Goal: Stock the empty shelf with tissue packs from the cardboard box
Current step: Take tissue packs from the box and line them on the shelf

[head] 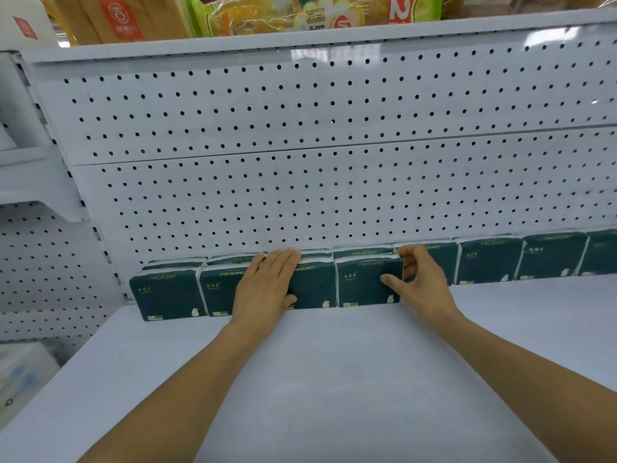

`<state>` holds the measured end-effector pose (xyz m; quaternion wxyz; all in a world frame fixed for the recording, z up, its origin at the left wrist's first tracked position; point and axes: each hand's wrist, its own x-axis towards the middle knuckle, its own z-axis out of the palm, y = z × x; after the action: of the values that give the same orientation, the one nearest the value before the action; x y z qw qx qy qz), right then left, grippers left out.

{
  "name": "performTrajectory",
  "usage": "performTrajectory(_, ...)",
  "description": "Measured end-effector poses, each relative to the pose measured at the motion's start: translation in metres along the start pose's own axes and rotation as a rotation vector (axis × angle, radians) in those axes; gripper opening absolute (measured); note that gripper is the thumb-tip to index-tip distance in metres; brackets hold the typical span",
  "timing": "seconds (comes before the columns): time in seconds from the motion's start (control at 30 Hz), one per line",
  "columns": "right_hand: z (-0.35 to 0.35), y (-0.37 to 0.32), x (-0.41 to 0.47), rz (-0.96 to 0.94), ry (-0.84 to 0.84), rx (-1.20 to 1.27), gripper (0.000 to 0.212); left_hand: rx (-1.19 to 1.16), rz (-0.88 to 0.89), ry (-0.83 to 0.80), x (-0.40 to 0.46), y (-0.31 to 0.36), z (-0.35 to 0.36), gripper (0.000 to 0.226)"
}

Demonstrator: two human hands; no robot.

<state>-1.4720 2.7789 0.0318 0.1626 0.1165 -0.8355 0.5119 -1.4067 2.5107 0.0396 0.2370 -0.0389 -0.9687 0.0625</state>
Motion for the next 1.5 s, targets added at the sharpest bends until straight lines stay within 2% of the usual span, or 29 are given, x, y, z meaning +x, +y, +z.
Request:
performTrajectory(0.2,0.005,-0.005,-0.002,-0.014,0.053,-0.141,0.040,-0.008,0.010,0.003,0.000,-0.001,0.000,0.077)
performTrajectory(0.27,0.003,-0.013,-0.004,0.009,0.030,-0.292,0.044,0.020,0.007,-0.026,-0.001,0.000,-0.005,0.079)
performTrajectory(0.33,-0.001,-0.024,-0.010,0.000,0.027,-0.547,0.052,0.031,-0.010,-0.034,-0.003,0.002,-0.014,0.084)
performTrajectory(0.43,-0.004,-0.044,-0.028,-0.146,0.061,-0.796,0.061,0.017,-0.010,-0.026,-0.011,0.005,-0.035,0.084)
performTrajectory(0.57,0.000,-0.074,-0.072,-0.395,0.109,-0.748,0.061,-0.019,0.055,0.097,-0.040,0.000,-0.055,0.081)
performTrajectory(0.67,0.006,-0.091,-0.112,-0.539,0.172,-0.667,0.056,-0.104,0.038,0.177,-0.077,-0.004,-0.070,0.078)
performTrajectory(0.8,0.016,-0.112,-0.166,-0.577,0.170,-0.608,0.053,-0.180,-0.020,0.258,-0.140,-0.006,-0.091,0.073)
performTrajectory(1.0,0.027,-0.125,-0.261,-0.598,0.042,-0.546,0.056,-0.180,-0.064,0.267,-0.252,-0.003,-0.116,0.067)
performTrajectory(1.2,0.034,-0.135,-0.366,-0.712,-0.135,-0.446,0.053,-0.101,-0.137,0.205,-0.380,0.008,-0.134,0.065)
performTrajectory(1.5,0.094,-0.141,-0.490,-0.730,-0.443,-0.428,0.050,-0.059,-0.388,-0.086,-0.554,-0.011,-0.134,0.068)
